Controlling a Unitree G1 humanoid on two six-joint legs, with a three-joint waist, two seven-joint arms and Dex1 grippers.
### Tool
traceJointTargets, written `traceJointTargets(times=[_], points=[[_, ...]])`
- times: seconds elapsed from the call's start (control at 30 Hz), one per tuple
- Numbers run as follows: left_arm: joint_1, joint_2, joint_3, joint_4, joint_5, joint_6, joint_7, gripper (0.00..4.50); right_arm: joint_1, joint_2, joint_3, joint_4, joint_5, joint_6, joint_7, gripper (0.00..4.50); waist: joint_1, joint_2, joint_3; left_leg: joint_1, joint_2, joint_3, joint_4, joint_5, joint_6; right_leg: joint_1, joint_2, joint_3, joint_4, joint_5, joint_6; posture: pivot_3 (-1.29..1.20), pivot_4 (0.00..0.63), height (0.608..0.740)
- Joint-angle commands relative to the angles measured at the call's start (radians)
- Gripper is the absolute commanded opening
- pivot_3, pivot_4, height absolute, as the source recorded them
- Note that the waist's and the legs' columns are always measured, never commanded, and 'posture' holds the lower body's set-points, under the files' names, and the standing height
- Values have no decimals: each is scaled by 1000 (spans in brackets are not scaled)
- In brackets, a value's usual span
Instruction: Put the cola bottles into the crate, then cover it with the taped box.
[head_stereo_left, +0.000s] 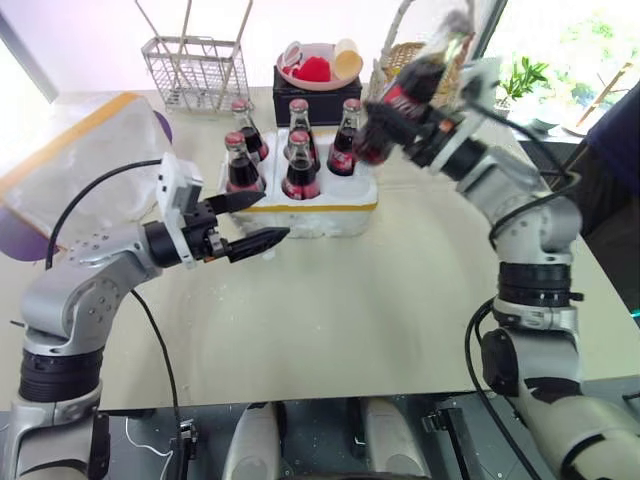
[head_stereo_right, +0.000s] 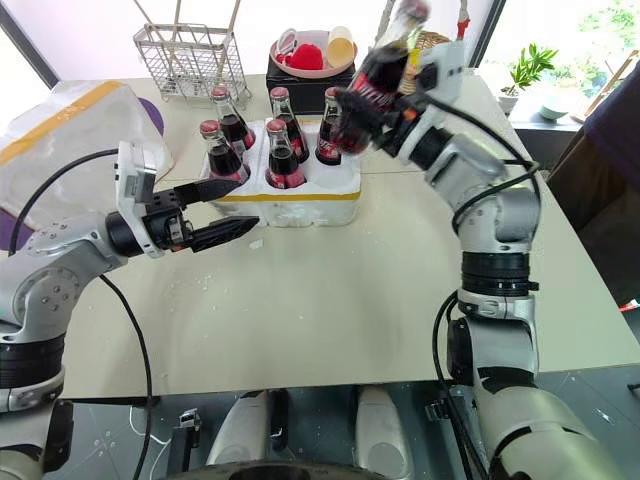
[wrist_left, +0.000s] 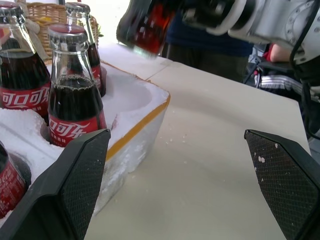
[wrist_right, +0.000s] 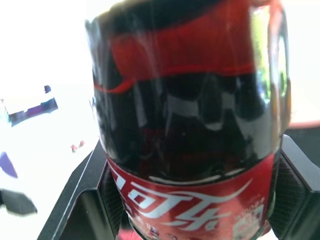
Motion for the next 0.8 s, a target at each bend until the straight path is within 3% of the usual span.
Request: traceJointTargets(times=[0.03,0.27,0.33,0.4,0.5,0.7,0.8], points=[[-17,4,16,-20,-4,-19,4,4500,-9,8,55,53,-102,-103,-3,2840,1,0,0,0,0,0,0,0,0,0,0,0,0,0,0,0,150,740],[-4,10,27,-28,-8,-16,15,4500,34,0,214,190,-307,-262,42,2840,0,0,0,-1,0,0,0,0,0,0,0,0,-1,0,0,0,150,740],[2,21,35,-28,-5,-15,16,4500,34,4,219,225,-330,-260,37,3902,-1,-1,0,0,0,0,0,0,0,0,0,0,0,0,0,0,150,740],[17,52,51,-23,7,-18,4,4500,36,5,215,224,-339,-255,36,4463,-2,-1,-1,2,0,0,0,0,0,2,0,0,0,0,0,0,150,740],[65,155,118,0,13,-15,-47,4500,54,-28,190,144,-320,-213,59,4463,-3,-1,-1,2,0,0,0,1,-1,2,0,0,0,0,0,0,150,740],[235,445,349,124,30,-2,-267,4500,128,-209,56,-137,-154,-15,183,4463,3,-1,1,-1,0,0,-2,0,-1,-1,-1,-1,-1,-2,-3,0,150,740],[370,655,521,395,195,-87,-484,4500,159,-393,-88,-273,-10,135,285,4463,0,-1,2,-1,0,2,-3,0,-2,-2,-2,-1,-2,-2,-4,0,150,740]])
